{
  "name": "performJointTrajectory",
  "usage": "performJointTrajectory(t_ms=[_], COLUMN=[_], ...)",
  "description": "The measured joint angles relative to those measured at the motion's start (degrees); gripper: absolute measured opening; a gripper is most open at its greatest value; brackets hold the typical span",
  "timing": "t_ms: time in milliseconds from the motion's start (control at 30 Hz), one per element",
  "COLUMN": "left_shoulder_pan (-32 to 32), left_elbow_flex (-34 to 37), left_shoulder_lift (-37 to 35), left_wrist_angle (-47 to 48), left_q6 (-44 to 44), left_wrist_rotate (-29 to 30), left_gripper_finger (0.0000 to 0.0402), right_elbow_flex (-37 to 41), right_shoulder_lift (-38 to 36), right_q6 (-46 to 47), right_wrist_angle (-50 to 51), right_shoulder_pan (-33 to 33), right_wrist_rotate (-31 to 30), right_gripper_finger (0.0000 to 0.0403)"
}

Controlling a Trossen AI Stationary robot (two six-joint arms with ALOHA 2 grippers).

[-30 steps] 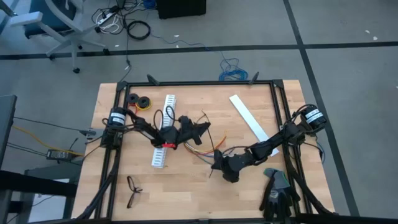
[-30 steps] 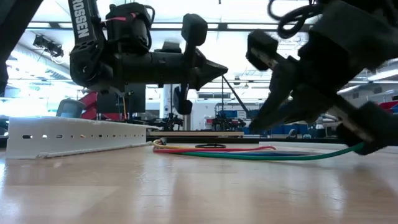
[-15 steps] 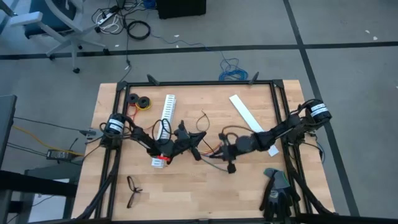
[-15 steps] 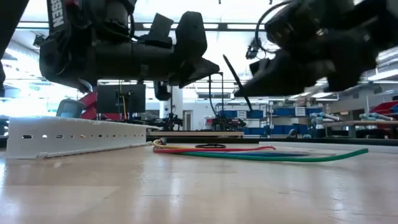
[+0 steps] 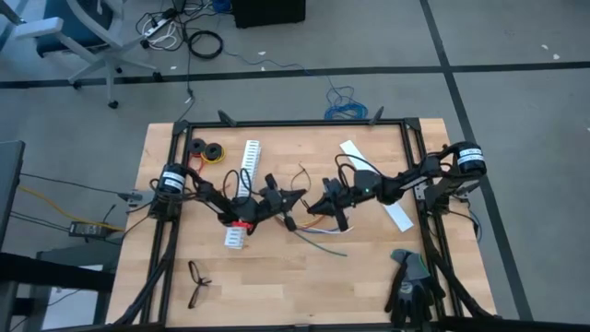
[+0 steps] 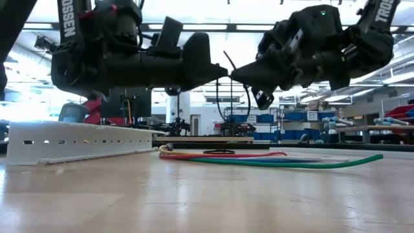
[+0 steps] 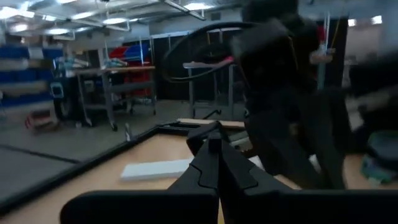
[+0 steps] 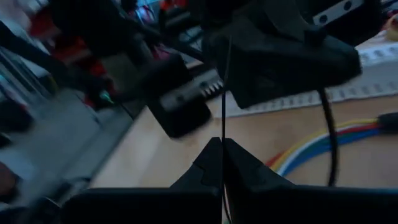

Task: Ziptie cables
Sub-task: Insert the black zip tie into the lock head

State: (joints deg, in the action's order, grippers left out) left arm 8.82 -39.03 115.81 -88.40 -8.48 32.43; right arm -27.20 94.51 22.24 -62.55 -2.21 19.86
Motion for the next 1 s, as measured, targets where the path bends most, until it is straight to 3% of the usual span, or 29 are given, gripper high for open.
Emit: performJointTrajectory(t_ms=[167,400,1000], left_shoulder_pan=[1.18,1.42,1.42], left_elbow_flex=[-1.69,-2.4,-2.42], left_shoulder_lift=[0.0,0.0,0.0], left_wrist_angle=[-1.24,-1.2,1.18], left_q6=[-6.77,-9.25,-9.73], left_wrist_rotate=[0.54,1.58,2.2], left_gripper_finger=[0.0001,0.0001,0.0001], right_elbow_flex=[0.03,0.48,0.48], right_shoulder_lift=[0.03,0.03,0.03], right_q6=[7.77,14.68,16.92], right_wrist_angle=[-0.17,-0.3,-0.76], right_shoulder_pan=[-0.93,-0.69,0.32], right_wrist_rotate=[2.93,2.92,0.83], right_gripper_finger=[0.0,0.0,0.0])
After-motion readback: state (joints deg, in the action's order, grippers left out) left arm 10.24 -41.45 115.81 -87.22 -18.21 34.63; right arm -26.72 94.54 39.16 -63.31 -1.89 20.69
